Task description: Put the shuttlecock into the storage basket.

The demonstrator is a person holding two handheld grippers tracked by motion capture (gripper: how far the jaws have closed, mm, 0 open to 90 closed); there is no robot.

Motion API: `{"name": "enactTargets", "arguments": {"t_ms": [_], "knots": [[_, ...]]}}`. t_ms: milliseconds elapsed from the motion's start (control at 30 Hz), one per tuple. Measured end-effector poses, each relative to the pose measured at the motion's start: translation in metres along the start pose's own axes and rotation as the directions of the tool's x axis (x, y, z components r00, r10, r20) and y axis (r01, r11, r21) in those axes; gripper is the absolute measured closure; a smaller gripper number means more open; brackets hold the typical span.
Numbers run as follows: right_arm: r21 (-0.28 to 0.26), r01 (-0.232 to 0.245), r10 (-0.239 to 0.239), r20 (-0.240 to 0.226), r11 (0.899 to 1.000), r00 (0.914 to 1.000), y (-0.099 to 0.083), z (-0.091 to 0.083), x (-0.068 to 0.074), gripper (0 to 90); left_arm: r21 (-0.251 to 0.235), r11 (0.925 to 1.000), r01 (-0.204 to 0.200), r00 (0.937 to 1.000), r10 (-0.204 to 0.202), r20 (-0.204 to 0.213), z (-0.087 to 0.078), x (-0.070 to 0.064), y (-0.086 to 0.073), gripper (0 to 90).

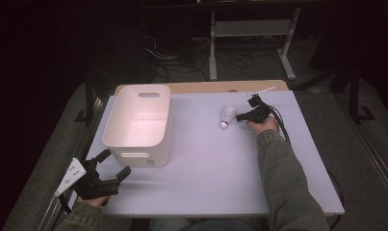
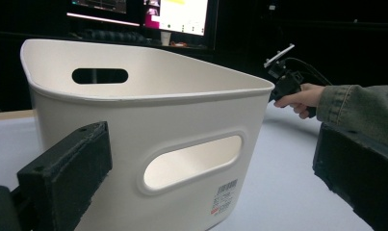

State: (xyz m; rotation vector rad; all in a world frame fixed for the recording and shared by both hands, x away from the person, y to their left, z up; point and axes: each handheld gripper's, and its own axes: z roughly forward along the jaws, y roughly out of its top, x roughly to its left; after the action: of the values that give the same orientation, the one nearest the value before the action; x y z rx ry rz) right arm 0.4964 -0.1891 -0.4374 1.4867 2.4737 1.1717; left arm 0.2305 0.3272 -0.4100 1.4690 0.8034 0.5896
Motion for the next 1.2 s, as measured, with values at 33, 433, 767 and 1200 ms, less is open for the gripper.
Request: {"name": "enactTargets", "arguments": {"t_ms": [33, 433, 767, 1200], "knots": [[0.0, -0.003, 0.003, 0.0, 1.0, 1.0, 0.001, 0.002, 0.002, 89.1, 0.001, 1.0, -0.001, 1.0, 0.001, 0.0, 0.0, 0.0, 0.0, 0.0], [0.01, 0.021, -0.021, -0.028, 1.0, 0.9994, 0.015, 0.02, 0.016, 89.1, -0.002, 0.9999, 0.012, 0.9999, -0.012, 0.0, -0.001, 0.0, 0.0, 0.0], [0.006, 0.033, -0.033, -0.053, 0.999, 0.9981, 0.023, 0.026, 0.023, 89.1, -0.005, 0.9999, 0.015, 0.9999, -0.015, 0.001, -0.001, 0.0, 0.0, 0.0], [-0.014, 0.038, -0.039, -0.064, 0.999, 0.9972, 0.034, 0.032, 0.031, 89.1, -0.008, 0.9999, 0.015, 0.9999, -0.015, 0.002, -0.001, 0.0, 0.0, 0.0]]}}
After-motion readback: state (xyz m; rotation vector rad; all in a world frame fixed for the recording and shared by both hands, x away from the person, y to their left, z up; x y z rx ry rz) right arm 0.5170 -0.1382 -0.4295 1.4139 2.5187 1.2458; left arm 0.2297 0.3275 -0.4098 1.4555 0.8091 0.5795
